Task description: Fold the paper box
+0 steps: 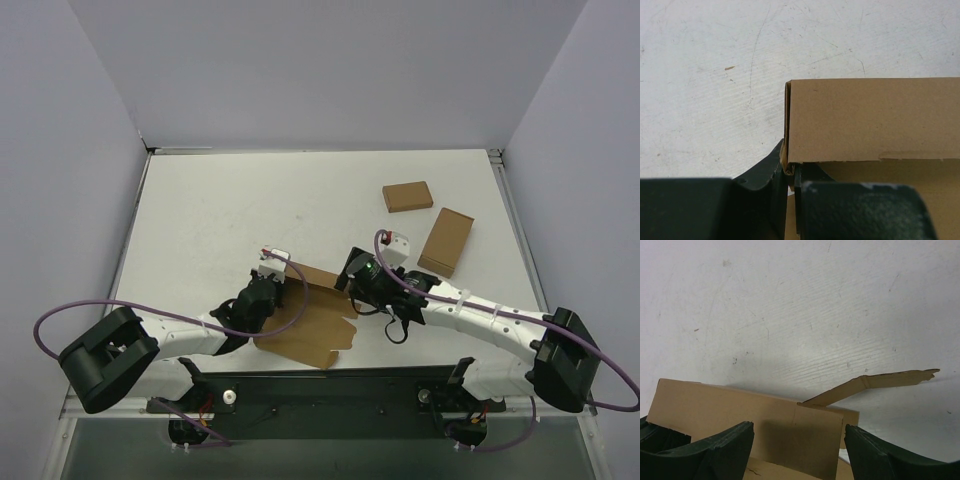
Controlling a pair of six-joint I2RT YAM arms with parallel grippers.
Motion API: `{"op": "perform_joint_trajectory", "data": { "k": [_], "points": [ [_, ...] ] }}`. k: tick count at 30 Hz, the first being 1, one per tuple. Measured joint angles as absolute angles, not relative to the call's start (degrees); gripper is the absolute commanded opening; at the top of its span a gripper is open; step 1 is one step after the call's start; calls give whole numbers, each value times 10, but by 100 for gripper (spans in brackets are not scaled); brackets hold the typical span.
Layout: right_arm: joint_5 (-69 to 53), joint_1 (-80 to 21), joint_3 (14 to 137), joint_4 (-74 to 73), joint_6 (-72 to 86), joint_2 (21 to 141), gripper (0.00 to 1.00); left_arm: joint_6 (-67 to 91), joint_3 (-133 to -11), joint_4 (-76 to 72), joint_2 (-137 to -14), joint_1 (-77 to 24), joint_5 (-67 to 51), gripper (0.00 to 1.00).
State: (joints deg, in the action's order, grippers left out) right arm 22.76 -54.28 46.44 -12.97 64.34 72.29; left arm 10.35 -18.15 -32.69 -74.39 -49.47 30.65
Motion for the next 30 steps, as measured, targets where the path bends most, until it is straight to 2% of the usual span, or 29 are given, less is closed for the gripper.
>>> {"op": "perform_joint_trajectory", "data": {
  "k": [9, 12, 19, 30],
  "points": [
    [208, -530, 452, -110, 643, 717, 73, 103, -182, -327, -744, -496, 307, 0],
    [240, -540, 460, -151, 640, 703, 70, 103, -182, -327, -744, -496, 307, 0],
    [283, -560, 517, -192, 620, 675, 54, 103, -182, -327, -744, -496, 307, 0],
    [252, -559, 532, -177, 615, 712, 50, 103, -182, -327, -744, -496, 307, 0]
  ]
}}
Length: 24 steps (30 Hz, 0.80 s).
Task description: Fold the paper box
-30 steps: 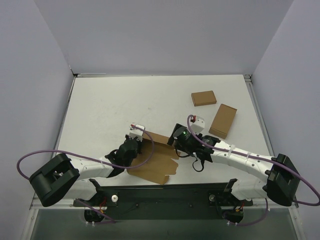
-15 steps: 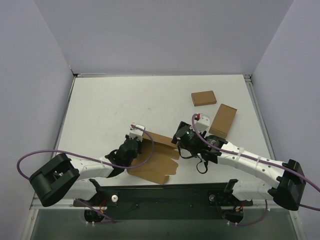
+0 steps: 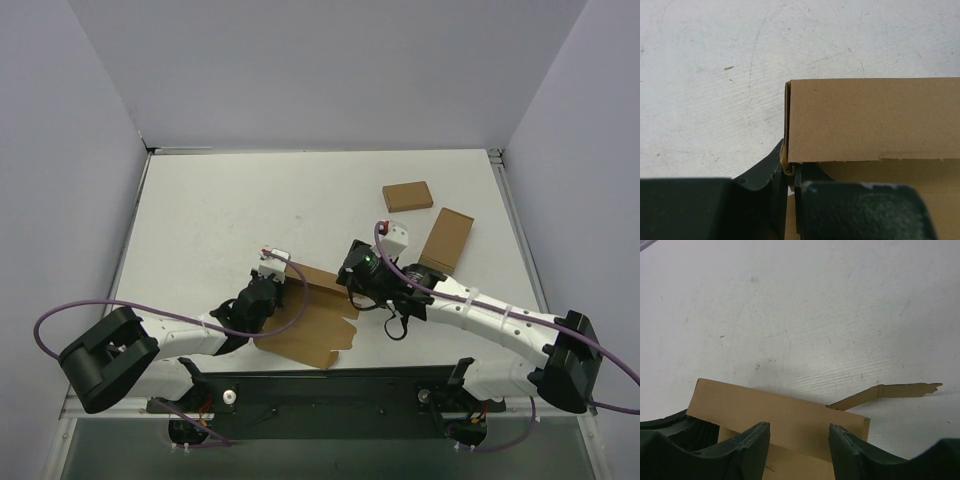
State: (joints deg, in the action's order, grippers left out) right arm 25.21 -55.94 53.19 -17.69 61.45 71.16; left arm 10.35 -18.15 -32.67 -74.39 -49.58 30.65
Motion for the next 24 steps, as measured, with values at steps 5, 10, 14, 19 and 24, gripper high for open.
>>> {"op": "perform_joint_trajectory", "data": {
  "k": [5, 10, 14, 19, 24],
  "points": [
    [227, -552, 524, -161, 617, 728, 51, 103, -182, -326, -744, -497, 307, 0],
    [219, -550, 497, -145, 632, 736, 51, 103, -182, -326, -744, -497, 307, 0],
    [211, -548, 477, -136, 643, 743, 53, 103, -182, -326, -744, -497, 307, 0],
    [194, -543, 453, -85, 654, 747, 54, 103, -182, -324, -744, -497, 308, 0],
    [183, -536, 428, -34, 668, 747, 55, 103, -182, -323, -744, -497, 310, 0]
  ]
}}
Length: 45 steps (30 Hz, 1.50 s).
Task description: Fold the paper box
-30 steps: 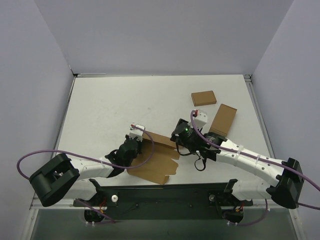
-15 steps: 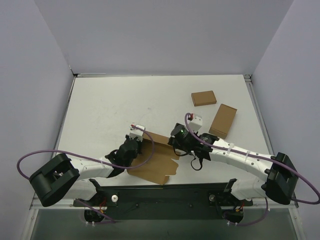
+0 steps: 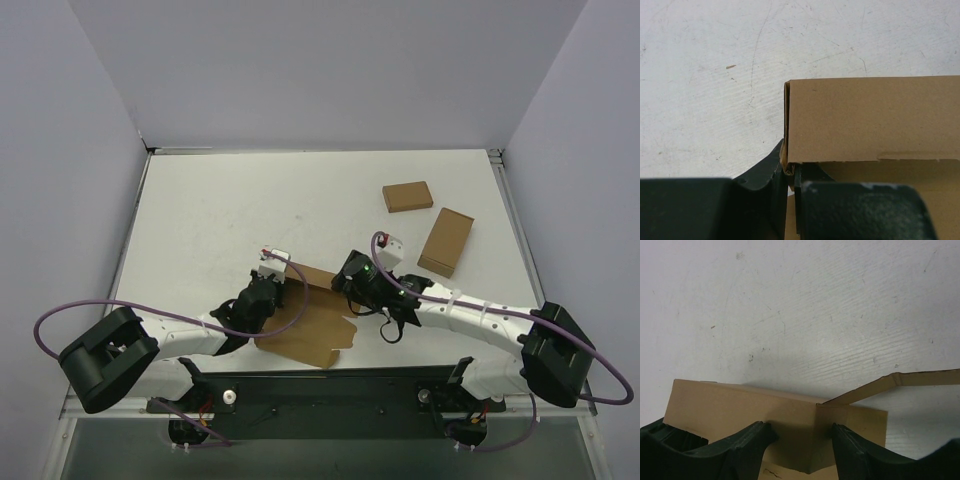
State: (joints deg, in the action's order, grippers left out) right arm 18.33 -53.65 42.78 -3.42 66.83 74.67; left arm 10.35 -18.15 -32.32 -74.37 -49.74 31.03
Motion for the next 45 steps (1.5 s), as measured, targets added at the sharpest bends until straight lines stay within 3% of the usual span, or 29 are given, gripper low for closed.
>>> {"op": "perform_joint_trajectory", "data": {
  "k": [14, 31, 40, 45],
  "points": [
    [183, -532, 339, 118, 738, 721, 52, 103, -182, -323, -744, -497, 314, 0],
    [201, -517, 228, 310, 834, 707, 37, 103, -182, -323, -744, -497, 317, 0],
    [211, -517, 220, 329, 855, 683, 23, 108, -190, -328, -744, -497, 317, 0],
    [218, -517, 220, 337, 868, 683, 4, 112, -190, -328, -744, -497, 315, 0]
  ]
}}
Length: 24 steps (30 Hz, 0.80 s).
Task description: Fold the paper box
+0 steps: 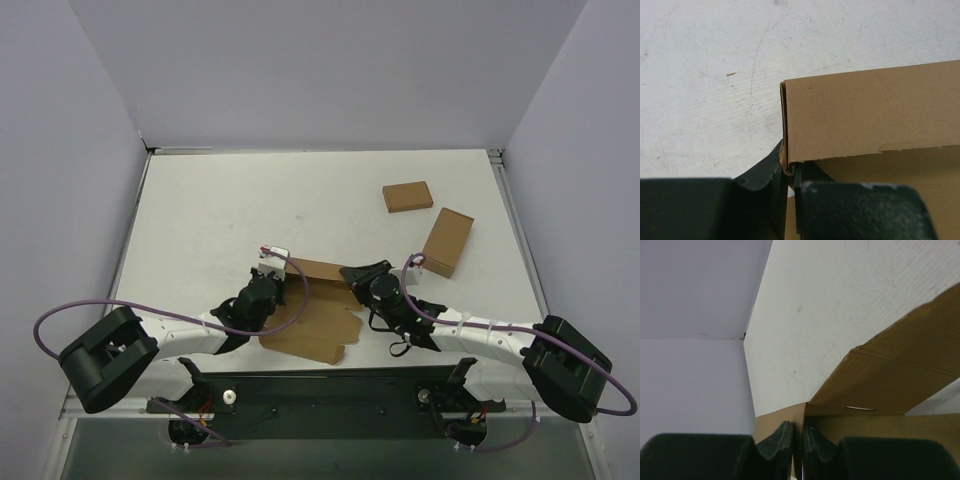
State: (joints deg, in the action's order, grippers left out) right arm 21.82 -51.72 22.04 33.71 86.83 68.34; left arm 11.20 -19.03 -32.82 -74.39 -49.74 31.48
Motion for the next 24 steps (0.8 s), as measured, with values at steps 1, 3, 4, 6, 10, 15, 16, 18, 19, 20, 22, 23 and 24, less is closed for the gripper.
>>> {"op": "perform_joint_trajectory", "data": {
  "k": [1, 3, 4, 6, 10, 15, 16, 18, 19, 20, 22, 23, 24],
  "points": [
    [220, -517, 220, 340, 871, 683, 0, 114, -190, -328, -744, -497, 315, 0],
    [225, -517, 220, 350, 879, 683, 0, 116, -190, -328, -744, -497, 314, 0],
    [227, -517, 220, 353, 879, 684, 0, 117, -190, -329, -744, -497, 315, 0],
    [231, -517, 220, 359, 881, 685, 0, 118, -190, -331, -744, -497, 315, 0],
    [231, -517, 220, 362, 876, 690, 23, 118, -191, -329, -745, -497, 319, 0],
    [234, -522, 220, 324, 850, 675, 57, 115, -215, -303, -761, -497, 328, 0],
    [241, -526, 220, 303, 844, 661, 60, 115, -219, -296, -766, -496, 328, 0],
    [260, -543, 218, 260, 839, 617, 62, 115, -229, -282, -777, -494, 328, 0],
    [270, -555, 215, 242, 838, 592, 63, 117, -234, -276, -782, -491, 327, 0],
    [279, -567, 209, 230, 838, 569, 63, 119, -237, -272, -786, -488, 325, 0],
    [288, -584, 188, 213, 842, 537, 65, 124, -243, -266, -790, -479, 317, 0],
    [290, -588, 174, 208, 844, 532, 66, 129, -243, -266, -790, -474, 309, 0],
    [292, -590, 161, 201, 847, 532, 66, 131, -243, -264, -790, -469, 300, 0]
  ]
}}
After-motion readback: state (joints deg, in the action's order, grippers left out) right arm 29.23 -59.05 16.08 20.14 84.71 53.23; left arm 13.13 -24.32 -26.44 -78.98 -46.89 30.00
